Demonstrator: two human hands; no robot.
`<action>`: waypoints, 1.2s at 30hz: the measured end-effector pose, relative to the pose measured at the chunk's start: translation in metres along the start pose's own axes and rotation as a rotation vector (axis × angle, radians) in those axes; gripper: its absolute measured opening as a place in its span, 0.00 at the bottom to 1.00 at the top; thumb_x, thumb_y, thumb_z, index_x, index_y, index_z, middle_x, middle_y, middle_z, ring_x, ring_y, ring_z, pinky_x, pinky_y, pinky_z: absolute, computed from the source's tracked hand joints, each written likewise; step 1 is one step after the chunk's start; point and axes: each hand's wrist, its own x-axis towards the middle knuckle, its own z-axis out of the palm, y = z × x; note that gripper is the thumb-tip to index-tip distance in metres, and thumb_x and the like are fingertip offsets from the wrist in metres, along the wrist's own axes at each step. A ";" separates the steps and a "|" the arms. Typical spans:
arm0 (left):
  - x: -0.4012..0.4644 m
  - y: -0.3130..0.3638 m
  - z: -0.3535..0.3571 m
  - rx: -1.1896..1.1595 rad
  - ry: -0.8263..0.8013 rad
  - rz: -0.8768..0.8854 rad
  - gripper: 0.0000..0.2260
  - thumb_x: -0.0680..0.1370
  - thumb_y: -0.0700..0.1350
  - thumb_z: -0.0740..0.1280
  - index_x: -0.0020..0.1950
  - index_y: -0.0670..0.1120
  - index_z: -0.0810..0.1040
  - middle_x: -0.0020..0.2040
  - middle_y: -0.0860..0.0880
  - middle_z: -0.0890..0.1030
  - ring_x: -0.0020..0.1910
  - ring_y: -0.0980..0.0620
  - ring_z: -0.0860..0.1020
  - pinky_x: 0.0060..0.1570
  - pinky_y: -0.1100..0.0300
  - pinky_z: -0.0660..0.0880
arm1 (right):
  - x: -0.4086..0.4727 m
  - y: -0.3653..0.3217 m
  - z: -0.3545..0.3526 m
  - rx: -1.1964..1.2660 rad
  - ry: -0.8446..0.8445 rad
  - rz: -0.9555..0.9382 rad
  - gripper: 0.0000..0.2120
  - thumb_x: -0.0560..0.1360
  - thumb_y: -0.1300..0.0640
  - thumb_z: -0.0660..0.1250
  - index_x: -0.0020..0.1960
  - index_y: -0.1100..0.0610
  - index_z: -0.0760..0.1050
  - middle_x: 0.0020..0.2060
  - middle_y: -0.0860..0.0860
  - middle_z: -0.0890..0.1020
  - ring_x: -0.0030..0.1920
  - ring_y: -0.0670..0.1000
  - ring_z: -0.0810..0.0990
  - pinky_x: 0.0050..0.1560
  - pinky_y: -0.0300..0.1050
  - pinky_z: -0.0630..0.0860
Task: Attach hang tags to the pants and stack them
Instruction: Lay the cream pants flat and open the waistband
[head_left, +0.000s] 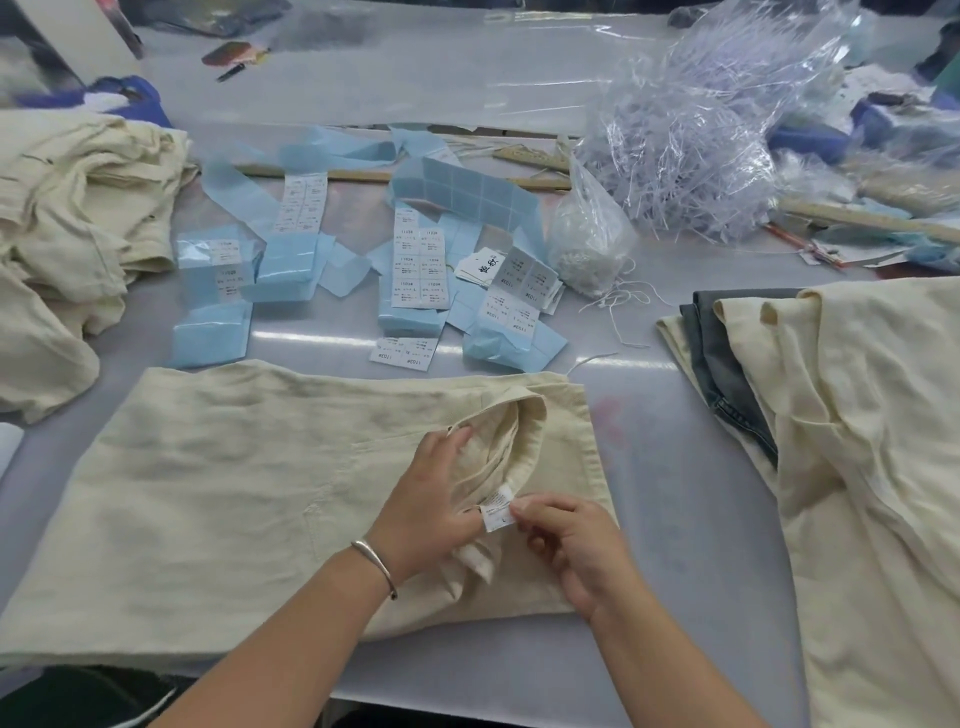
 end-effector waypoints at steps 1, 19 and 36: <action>0.000 -0.003 0.000 -0.013 0.001 0.000 0.37 0.68 0.48 0.76 0.74 0.46 0.64 0.64 0.51 0.67 0.63 0.56 0.69 0.59 0.76 0.62 | 0.000 0.001 0.001 -0.038 -0.003 -0.021 0.06 0.66 0.69 0.73 0.32 0.61 0.83 0.29 0.53 0.79 0.29 0.45 0.74 0.30 0.35 0.68; 0.002 0.003 -0.008 -0.830 0.217 -0.250 0.20 0.65 0.50 0.73 0.56 0.52 0.78 0.57 0.53 0.79 0.55 0.57 0.78 0.52 0.62 0.75 | 0.017 -0.026 -0.003 -0.493 0.422 -0.474 0.19 0.70 0.59 0.74 0.27 0.65 0.70 0.21 0.47 0.67 0.23 0.42 0.63 0.26 0.35 0.61; 0.171 -0.109 -0.110 -0.251 0.610 -0.350 0.05 0.75 0.44 0.70 0.49 0.50 0.77 0.47 0.55 0.79 0.48 0.53 0.77 0.46 0.60 0.71 | 0.093 -0.046 0.134 -1.442 0.439 -0.612 0.15 0.70 0.54 0.72 0.32 0.49 0.66 0.30 0.46 0.73 0.33 0.47 0.71 0.33 0.41 0.65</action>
